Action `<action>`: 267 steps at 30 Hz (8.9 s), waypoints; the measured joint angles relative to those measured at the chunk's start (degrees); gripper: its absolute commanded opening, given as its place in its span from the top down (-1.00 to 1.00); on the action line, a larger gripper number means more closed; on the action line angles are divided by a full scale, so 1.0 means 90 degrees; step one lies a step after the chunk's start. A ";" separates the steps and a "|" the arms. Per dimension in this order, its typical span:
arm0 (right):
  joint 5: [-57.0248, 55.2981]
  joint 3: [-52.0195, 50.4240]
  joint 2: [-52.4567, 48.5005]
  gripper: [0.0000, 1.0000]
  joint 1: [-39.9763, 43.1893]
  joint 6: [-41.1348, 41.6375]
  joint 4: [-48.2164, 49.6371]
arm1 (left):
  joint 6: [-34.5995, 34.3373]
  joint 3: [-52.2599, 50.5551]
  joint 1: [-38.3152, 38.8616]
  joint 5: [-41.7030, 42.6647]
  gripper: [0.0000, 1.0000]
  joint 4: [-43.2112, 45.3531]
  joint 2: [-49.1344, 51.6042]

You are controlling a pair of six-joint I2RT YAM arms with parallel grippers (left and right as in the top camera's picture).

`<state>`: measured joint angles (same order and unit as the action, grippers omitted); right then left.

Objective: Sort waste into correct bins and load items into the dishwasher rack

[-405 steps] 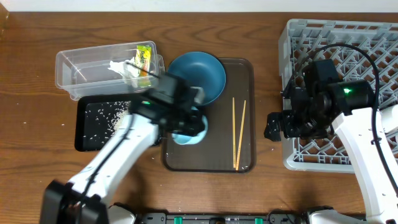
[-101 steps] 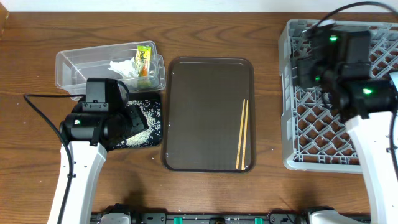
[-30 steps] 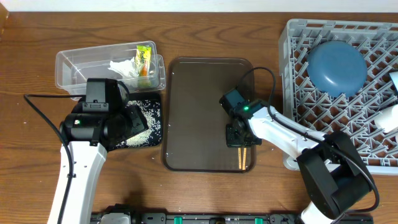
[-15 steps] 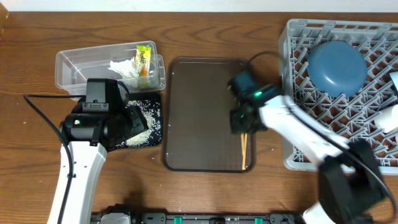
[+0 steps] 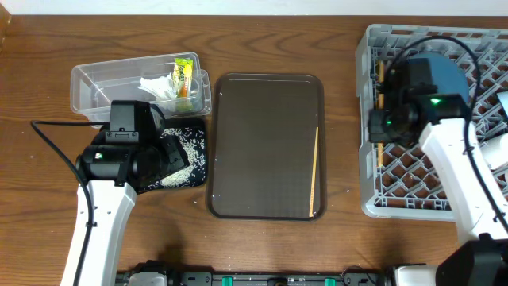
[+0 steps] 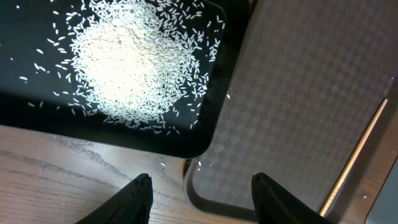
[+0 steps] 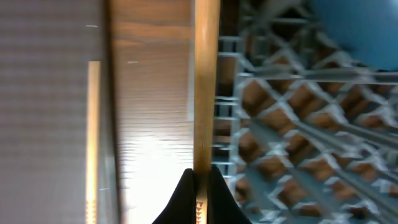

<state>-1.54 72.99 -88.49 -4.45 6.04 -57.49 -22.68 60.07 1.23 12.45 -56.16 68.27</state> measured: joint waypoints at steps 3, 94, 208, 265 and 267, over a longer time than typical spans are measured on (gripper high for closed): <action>-0.0078 -0.0039 -0.0124 0.98 0.0243 -0.0204 -0.0015 | 0.0000 0.0000 0.0000 0.0000 -0.08 0.0000 0.0000; -0.0440 0.0044 0.0367 0.98 0.0304 0.0510 0.0231 | 0.0000 0.0000 0.0000 0.0000 -0.09 -0.0034 0.0000; 0.0894 -0.8053 0.9753 -0.99 0.0692 -0.0566 0.5984 | 0.1358 -0.1103 0.0925 -0.0908 -0.91 0.0270 -0.5093; 0.0826 -0.8058 0.9755 -0.98 0.0692 -0.0583 0.5984 | 0.1698 -0.6589 0.0289 -0.0952 -0.92 0.6110 -0.7509; 0.0826 -0.8058 0.9755 -0.98 0.0692 -0.0583 0.5984 | 0.1700 -0.6589 0.0289 -0.0954 -0.92 0.6108 -0.7509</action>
<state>5.89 0.47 -0.69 1.78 0.80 -3.64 -7.38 0.78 3.84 3.86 -1.19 0.69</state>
